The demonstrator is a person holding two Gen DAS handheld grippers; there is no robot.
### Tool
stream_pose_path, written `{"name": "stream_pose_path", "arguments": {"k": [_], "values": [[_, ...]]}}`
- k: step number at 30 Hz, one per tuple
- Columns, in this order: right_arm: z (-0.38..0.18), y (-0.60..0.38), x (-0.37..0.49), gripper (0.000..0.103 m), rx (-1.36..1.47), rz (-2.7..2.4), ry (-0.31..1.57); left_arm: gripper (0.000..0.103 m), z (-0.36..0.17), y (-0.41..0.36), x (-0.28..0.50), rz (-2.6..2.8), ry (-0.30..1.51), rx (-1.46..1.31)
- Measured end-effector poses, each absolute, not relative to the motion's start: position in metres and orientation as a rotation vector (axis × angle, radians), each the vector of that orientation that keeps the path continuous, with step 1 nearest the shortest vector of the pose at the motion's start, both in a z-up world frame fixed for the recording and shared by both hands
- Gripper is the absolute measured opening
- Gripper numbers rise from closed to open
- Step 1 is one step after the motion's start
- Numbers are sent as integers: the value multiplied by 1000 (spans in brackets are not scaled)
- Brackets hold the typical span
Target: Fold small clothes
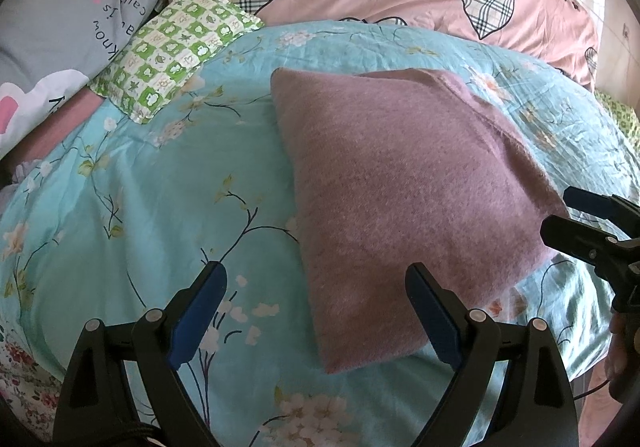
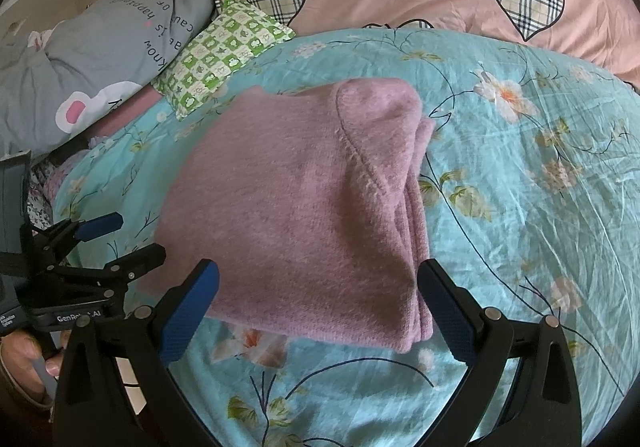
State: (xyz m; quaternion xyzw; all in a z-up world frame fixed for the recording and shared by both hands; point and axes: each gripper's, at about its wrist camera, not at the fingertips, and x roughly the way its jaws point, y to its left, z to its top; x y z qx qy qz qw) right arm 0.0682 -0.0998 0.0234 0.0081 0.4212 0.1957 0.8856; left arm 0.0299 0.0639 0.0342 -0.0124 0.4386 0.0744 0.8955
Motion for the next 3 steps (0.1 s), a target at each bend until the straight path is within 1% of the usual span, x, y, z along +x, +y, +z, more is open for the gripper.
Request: {"name": "stream_pose_path", "arguments": {"k": [3], "values": [[23,-100,69,99,18,407,878,91,36,65,30,153,901,-37]]}}
